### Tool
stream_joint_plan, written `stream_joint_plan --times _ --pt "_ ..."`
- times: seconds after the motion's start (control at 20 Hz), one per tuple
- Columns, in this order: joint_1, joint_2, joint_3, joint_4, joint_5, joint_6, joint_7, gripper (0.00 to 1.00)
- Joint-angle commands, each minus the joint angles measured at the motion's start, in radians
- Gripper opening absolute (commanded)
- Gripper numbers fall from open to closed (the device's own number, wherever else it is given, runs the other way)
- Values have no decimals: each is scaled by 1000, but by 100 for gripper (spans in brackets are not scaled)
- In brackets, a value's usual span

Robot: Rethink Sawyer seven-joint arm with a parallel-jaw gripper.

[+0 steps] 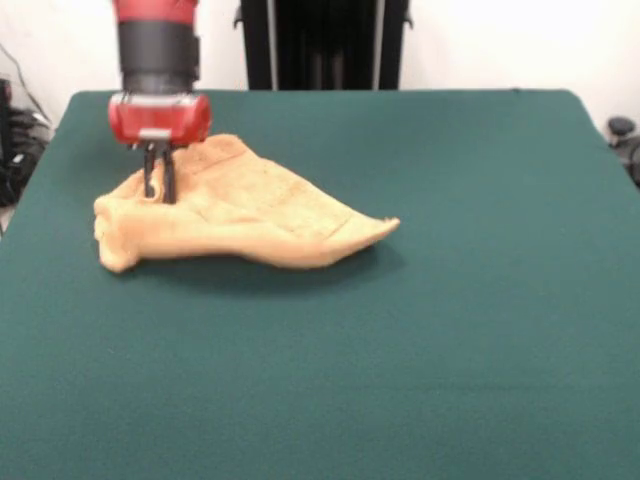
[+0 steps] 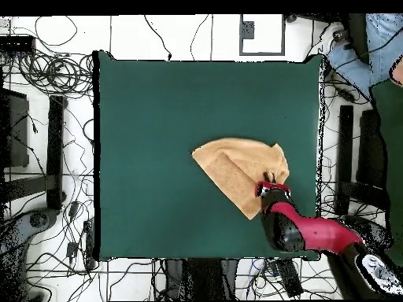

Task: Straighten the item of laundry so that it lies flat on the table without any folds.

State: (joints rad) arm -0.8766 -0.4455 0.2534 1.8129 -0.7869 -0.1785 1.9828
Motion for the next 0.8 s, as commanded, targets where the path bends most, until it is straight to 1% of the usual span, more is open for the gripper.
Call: stream_joint_plan --times 0.05,0.2,0.4,0.8 --pt "-80 165 273 6 164 418 -9 0" --pt "-76 174 257 11 179 401 -17 0" --pt "-77 179 249 17 177 378 -32 0" --pt "-88 176 246 49 178 372 -28 0"
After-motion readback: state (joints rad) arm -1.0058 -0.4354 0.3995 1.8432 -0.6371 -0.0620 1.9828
